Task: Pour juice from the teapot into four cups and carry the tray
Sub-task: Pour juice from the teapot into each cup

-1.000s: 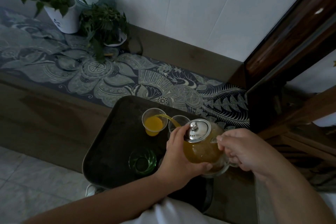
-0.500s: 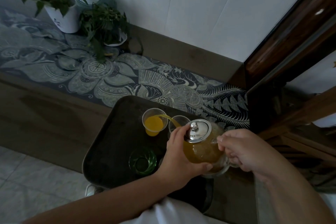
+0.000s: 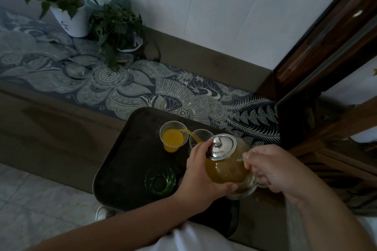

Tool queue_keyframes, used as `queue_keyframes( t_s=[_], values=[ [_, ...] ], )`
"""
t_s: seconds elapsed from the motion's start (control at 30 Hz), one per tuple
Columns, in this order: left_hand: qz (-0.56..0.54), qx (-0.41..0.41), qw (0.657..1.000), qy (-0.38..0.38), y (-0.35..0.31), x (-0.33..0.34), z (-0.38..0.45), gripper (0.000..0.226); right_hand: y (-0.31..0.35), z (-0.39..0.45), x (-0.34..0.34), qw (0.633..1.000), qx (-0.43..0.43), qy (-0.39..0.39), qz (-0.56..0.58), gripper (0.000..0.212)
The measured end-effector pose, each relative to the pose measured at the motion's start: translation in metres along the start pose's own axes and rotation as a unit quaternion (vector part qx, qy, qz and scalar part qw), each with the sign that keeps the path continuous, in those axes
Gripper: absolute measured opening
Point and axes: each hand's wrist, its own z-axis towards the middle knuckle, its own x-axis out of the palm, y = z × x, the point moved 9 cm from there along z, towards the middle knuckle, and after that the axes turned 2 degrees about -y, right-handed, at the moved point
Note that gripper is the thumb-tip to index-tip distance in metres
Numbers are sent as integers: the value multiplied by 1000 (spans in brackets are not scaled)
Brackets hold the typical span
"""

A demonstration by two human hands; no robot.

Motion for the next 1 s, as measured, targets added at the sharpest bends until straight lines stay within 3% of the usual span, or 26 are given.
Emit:
queue_keyframes(
  t_s=[1.0],
  values=[
    [6, 15, 1000, -11, -6, -7, -4, 100, 4, -6, 3, 1000, -25, 4, 4, 29]
  ],
)
